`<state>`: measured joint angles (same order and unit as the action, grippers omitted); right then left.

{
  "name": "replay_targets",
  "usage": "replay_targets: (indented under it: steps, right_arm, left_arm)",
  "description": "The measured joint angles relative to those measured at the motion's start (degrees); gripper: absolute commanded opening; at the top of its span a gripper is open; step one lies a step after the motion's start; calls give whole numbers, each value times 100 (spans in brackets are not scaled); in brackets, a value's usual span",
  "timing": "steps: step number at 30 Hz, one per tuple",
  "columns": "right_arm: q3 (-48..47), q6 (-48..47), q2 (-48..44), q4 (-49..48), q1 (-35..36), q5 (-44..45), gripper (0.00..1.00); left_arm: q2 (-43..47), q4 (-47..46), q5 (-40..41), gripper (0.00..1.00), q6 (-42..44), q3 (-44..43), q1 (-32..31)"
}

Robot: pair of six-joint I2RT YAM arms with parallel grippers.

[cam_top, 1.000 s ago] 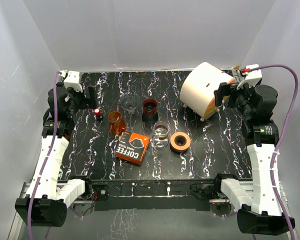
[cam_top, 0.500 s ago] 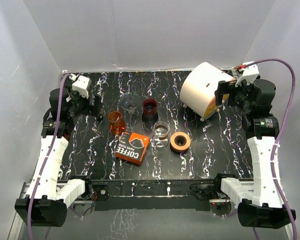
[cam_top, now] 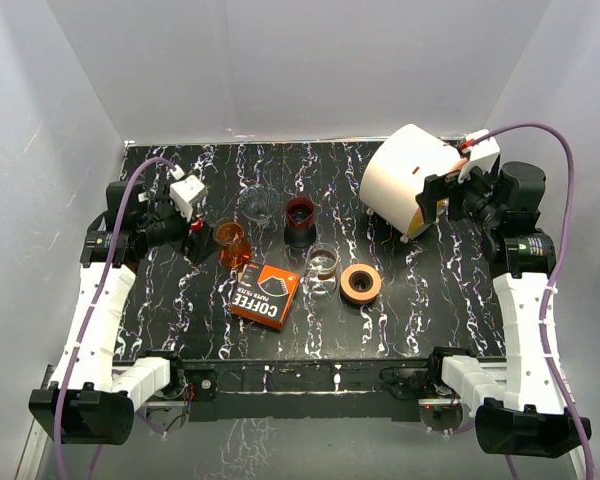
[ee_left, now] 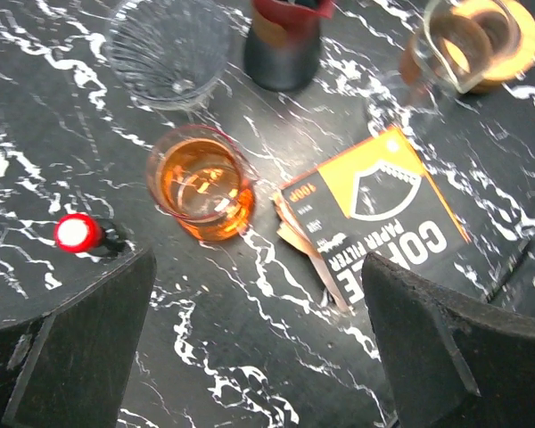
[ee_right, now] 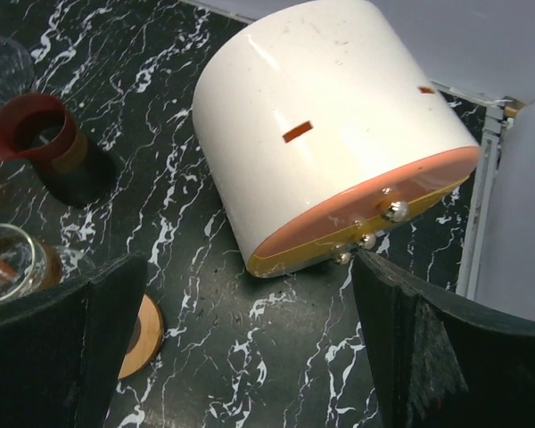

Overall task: Place the coffee filter in the dripper
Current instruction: Move the coffee server to the center of the board.

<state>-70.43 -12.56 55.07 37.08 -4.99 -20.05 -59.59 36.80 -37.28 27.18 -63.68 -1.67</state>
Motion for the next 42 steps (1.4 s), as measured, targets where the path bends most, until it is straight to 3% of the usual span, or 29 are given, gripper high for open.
replay_targets:
  steps: [11, 24, 30, 34, 42]
  right_arm:
    - [647, -249, -68, -26, 0, -942, 98]
    - [1012, -1126, -61, -94, 4, -2592, 98]
    - [1209, -1803, 52, 90, 153, -2922, 98]
    - [1399, -2135, 111, 212, 424, -2962, 98]
    - [1510, -2365, 769, 17, 1886, -2693, 98]
  left_arm:
    - [424, 1373, -498, 92, 1248, 455, -4]
    - [356, 903, -378, 91, 1132, 680, -4]
    - [299, 555, -280, 91, 907, 686, -4]
    - [293, 293, -236, 91, 702, 732, -4]
    - [293, -68, -87, 92, 400, 780, -4]
